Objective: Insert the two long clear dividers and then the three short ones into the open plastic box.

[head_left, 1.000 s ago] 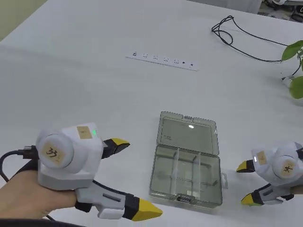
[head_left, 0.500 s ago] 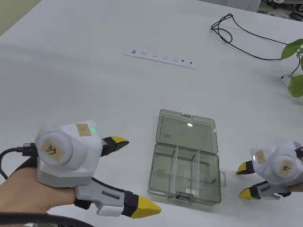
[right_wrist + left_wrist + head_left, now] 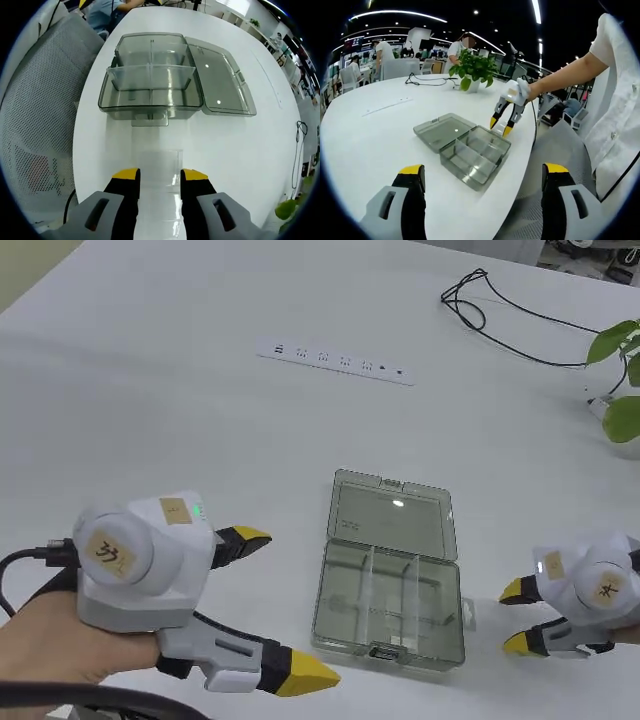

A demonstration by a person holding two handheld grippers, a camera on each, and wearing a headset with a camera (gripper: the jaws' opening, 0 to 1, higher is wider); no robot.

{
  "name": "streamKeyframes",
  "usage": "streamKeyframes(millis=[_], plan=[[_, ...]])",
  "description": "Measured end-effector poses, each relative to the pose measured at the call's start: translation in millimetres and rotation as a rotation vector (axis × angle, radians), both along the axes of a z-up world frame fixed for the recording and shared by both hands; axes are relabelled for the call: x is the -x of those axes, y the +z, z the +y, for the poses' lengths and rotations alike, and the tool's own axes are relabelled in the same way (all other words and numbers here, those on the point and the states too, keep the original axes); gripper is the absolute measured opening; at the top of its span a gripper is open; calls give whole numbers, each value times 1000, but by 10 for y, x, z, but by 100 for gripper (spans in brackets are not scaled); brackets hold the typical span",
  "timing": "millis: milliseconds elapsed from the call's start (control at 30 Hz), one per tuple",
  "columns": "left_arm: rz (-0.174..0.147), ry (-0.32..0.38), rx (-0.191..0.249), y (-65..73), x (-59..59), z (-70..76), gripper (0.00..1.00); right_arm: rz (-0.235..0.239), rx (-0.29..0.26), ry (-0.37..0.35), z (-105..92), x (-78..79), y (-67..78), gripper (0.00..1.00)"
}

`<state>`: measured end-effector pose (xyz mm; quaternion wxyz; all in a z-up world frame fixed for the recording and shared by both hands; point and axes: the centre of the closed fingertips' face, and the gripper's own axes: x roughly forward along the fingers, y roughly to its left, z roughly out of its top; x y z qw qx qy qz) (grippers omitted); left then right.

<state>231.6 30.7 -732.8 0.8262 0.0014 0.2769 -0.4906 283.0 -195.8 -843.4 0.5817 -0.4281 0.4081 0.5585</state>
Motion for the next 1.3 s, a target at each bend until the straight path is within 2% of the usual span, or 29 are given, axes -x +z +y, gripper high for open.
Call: streamKeyframes(millis=[133, 300, 367, 467, 533, 633, 733, 833, 967, 1067, 1267, 1300], plan=[[-3, -4, -1, 19, -11, -10, 99, -24, -27, -16, 47, -2, 117, 32], [-3, 4, 8, 79, -57, -22, 97, -57, -79, -31, 175, 35, 334, 32], [9, 8, 18, 101, -67, -32, 95, -76, -85, -31, 212, 40, 407, 32], [5, 16, 33, 156, -96, -63, 96, -112, -95, -21, 282, 61, 563, 32], [26, 21, 38, 173, -105, -86, 95, -131, -93, -14, 303, 66, 643, 32], [24, 30, 63, 229, -136, -131, 93, -163, -99, -2, 375, 82, 798, 32], [75, 49, 128, 324, -141, -220, 88, -190, -123, 3, 494, 111, 960, 32], [122, 60, 160, 361, -133, -284, 83, -220, -129, 18, 605, 140, 1083, 32], [157, 65, 210, 439, -134, -378, 77, -245, -143, 35, 759, 200, 1228, 32], [170, 80, 267, 538, -158, -448, 73, -265, -153, 49, 889, 250, 1348, 32], [255, 78, 365, 660, -119, -591, 57, -302, -163, 76, 1076, 327, 1544, 32], [262, 90, 369, 659, -132, -595, 54, -306, -165, 78, 1098, 337, 1567, 32]])
